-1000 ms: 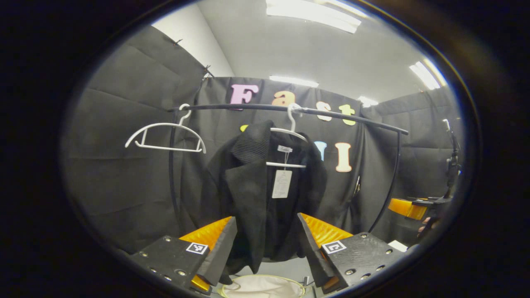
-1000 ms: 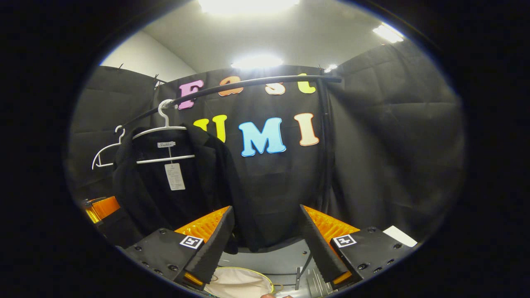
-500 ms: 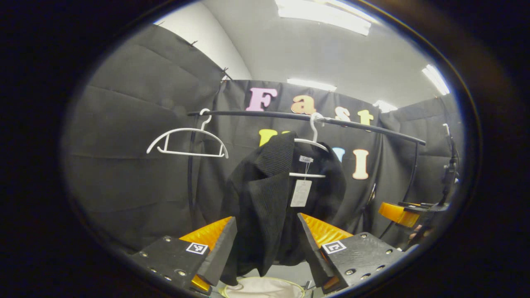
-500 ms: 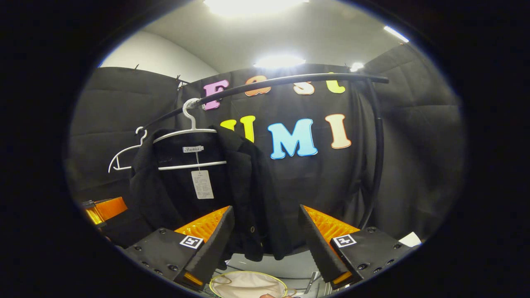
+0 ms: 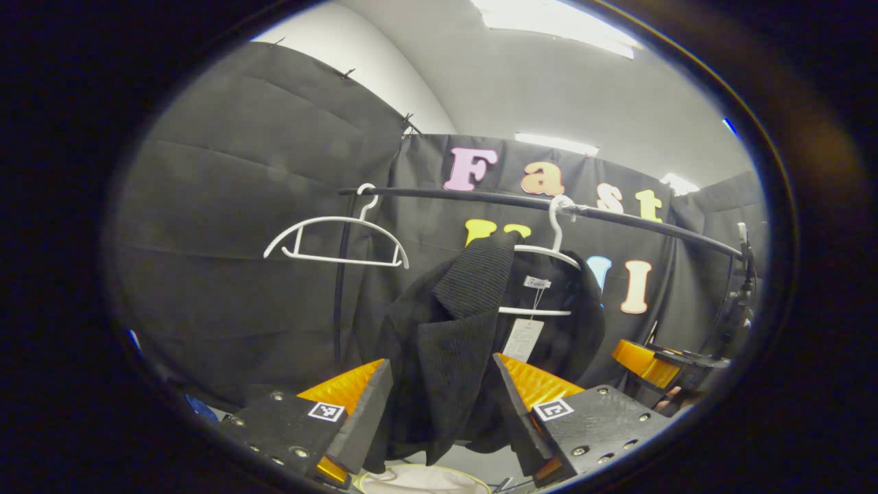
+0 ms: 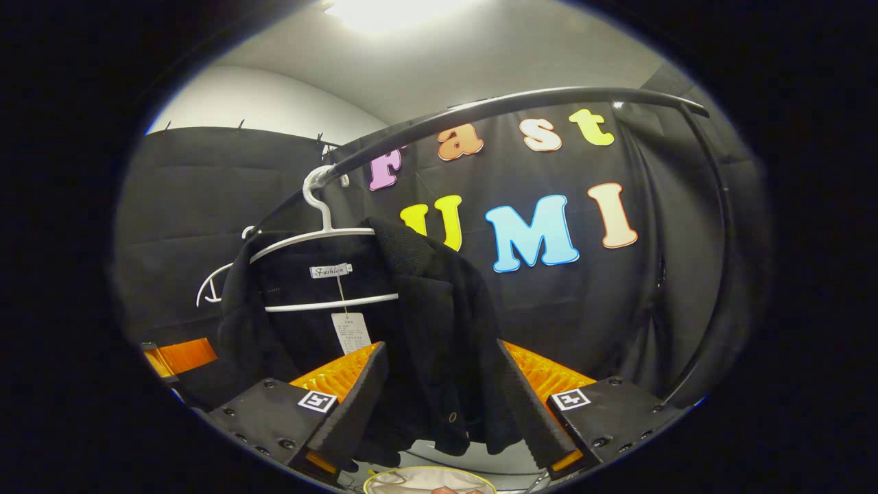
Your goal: Grasp the clothes on the hanger with both hands and then place them into the laundry hamper below.
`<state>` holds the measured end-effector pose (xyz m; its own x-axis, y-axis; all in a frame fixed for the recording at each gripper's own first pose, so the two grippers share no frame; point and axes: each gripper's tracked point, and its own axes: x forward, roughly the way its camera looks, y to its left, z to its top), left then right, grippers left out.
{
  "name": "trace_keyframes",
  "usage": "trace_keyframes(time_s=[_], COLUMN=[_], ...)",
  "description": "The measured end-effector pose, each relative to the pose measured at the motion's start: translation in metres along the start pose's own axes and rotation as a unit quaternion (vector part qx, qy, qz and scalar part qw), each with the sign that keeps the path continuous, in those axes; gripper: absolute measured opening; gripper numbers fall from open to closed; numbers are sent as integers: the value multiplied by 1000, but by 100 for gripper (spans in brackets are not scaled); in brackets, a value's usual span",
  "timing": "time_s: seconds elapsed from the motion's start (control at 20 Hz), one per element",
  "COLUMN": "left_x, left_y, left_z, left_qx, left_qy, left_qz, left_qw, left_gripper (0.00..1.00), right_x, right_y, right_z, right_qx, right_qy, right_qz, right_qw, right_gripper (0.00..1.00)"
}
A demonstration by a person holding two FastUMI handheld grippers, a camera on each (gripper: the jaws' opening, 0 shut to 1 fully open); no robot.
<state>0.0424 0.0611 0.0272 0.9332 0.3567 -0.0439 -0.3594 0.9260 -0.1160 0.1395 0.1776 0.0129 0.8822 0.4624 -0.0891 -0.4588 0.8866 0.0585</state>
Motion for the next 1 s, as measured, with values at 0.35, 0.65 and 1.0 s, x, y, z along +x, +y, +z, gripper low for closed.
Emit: trace_keyframes(time_s=[0.35, 0.65, 1.0], left_x=[35, 59, 82], left_y=[-18, -20, -17], left_z=[-12, -19, -22], left_qx=[12, 9, 38], left_qy=[8, 13, 14], left_qz=[39, 80, 119], left_qw=[999, 997, 992], left_gripper=[84, 84, 84], right_x=[55, 91, 114], right_y=[12, 16, 17], right_z=[-11, -18, -29], right_qx=[2, 2, 12], right_qy=[20, 32, 45], right_qz=[56, 81, 94], right_qw=[998, 996, 994], right_gripper=[98, 98, 98])
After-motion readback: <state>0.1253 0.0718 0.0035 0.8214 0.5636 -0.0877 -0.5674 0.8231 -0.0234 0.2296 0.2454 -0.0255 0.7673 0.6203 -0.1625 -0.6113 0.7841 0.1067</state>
